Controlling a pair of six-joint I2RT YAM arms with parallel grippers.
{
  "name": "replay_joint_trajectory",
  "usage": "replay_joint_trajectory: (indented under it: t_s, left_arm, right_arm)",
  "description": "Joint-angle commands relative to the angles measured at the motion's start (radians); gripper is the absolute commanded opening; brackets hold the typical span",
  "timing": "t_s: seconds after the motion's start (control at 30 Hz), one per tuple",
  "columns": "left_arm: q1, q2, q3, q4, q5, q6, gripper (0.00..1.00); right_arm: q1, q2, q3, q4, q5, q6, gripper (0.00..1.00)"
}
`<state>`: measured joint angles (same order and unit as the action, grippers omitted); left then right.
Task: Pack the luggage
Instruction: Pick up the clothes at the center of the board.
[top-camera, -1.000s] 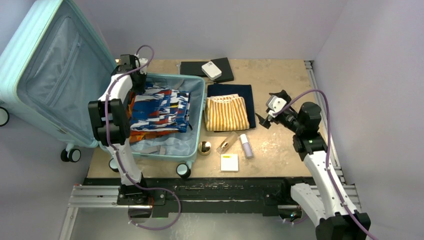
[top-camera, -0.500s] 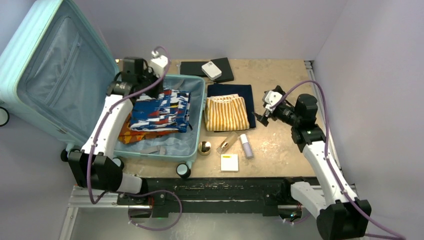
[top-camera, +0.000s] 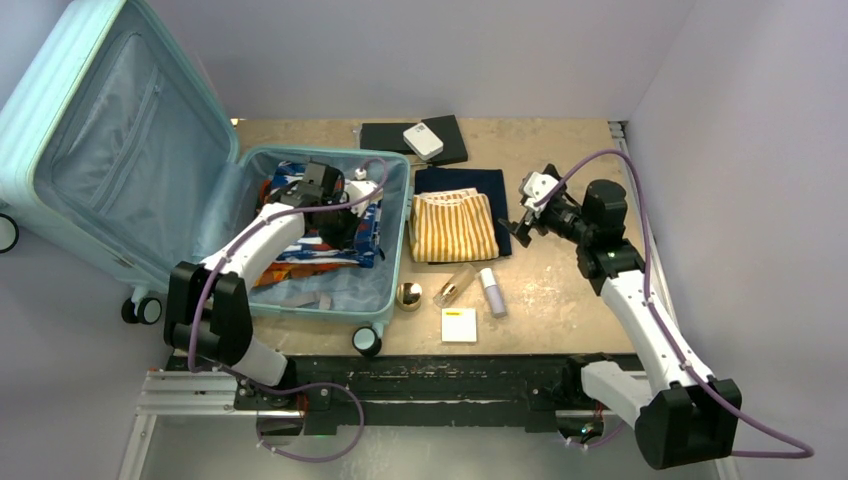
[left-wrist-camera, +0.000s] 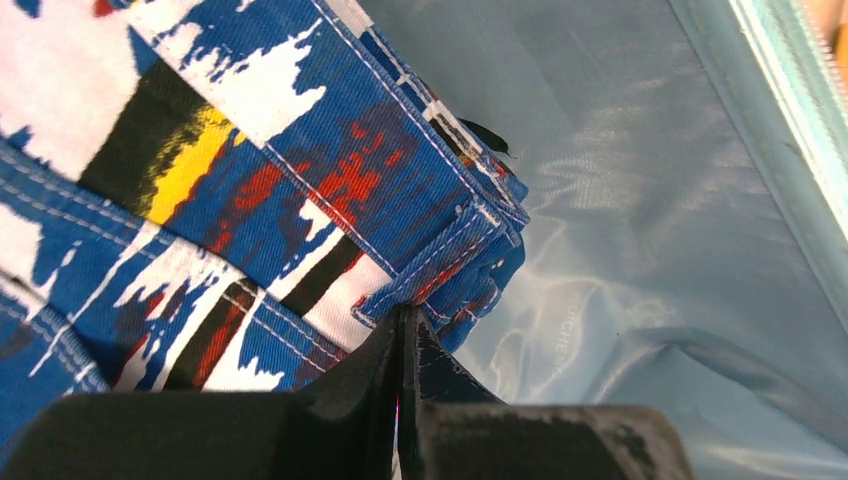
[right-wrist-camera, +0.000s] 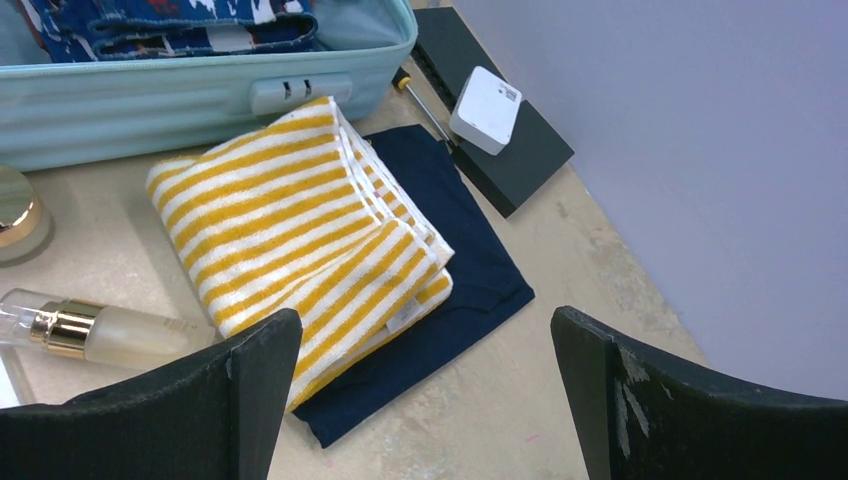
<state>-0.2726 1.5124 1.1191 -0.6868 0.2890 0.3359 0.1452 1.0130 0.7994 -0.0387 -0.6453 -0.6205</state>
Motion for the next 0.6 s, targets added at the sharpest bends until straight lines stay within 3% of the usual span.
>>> replay_joint_trajectory:
  t_s: [0.0, 0.2, 0.37, 0.47, 0.57]
  left_arm:
    - [-0.051, 0.035, -0.043, 0.055, -0.023, 0.010, 0.00]
    - [-0.080, 0.066, -0.058, 0.041, -0.042, 0.006, 0.00]
    - [-0.077, -0.027, 0.016, -0.001, -0.074, -0.003, 0.00]
    - [-0.077, -0.102, 0.084, -0.033, -0.095, -0.014, 0.07]
    - [-0.077, -0.170, 0.135, -0.052, -0.105, -0.022, 0.21]
  right_arm:
    - [0.010, -0.014, 0.011, 0.032, 0.014, 0.010, 0.99]
    - [0.021, 0.001, 0.013, 0.031, 0.015, 0.006, 0.99]
    - [0.033, 0.050, 0.018, 0.033, 0.070, 0.021, 0.99]
    - [0.035, 0.102, 0.030, 0.064, 0.140, 0.057, 0.99]
    - [0.036, 0.180, 0.055, 0.063, 0.199, 0.095, 0.99]
